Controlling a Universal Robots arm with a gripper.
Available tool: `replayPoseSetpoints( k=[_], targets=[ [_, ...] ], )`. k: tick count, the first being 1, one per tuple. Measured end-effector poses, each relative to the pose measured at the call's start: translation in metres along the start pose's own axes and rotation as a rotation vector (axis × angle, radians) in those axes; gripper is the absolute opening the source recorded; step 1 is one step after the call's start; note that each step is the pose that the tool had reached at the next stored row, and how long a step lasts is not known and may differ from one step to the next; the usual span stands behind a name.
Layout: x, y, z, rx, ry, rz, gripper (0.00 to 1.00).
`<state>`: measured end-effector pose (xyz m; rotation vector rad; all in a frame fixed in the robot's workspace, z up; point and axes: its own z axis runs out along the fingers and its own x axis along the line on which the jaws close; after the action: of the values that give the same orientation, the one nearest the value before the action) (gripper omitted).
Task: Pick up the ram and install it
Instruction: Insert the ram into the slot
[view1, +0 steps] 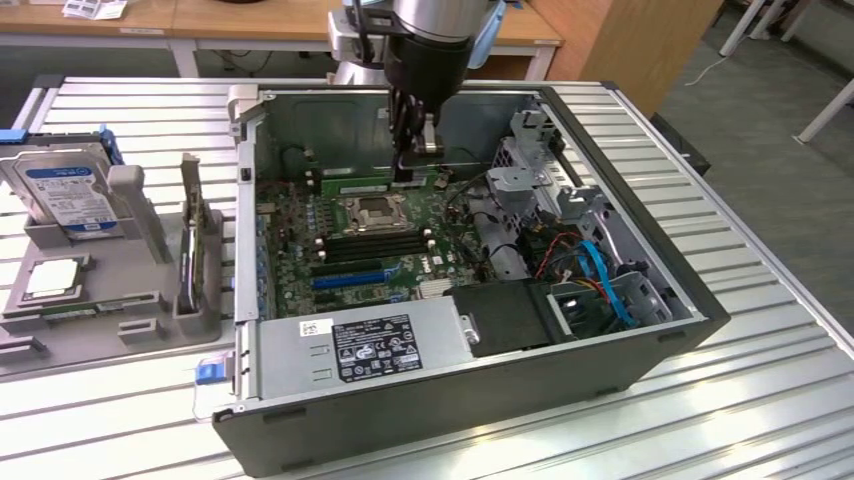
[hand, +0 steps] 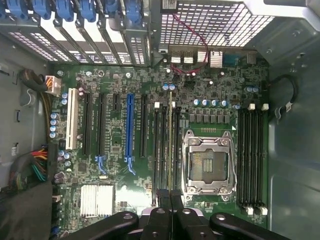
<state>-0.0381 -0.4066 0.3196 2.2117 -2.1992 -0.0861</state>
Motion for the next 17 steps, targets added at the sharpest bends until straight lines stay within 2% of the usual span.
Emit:
replayPoseSetpoints(
  k=[17],
  targets=[
    [0.001, -0.0011, 0.0206, 0.0000, 0.0001, 0.000, 0.11]
  ],
)
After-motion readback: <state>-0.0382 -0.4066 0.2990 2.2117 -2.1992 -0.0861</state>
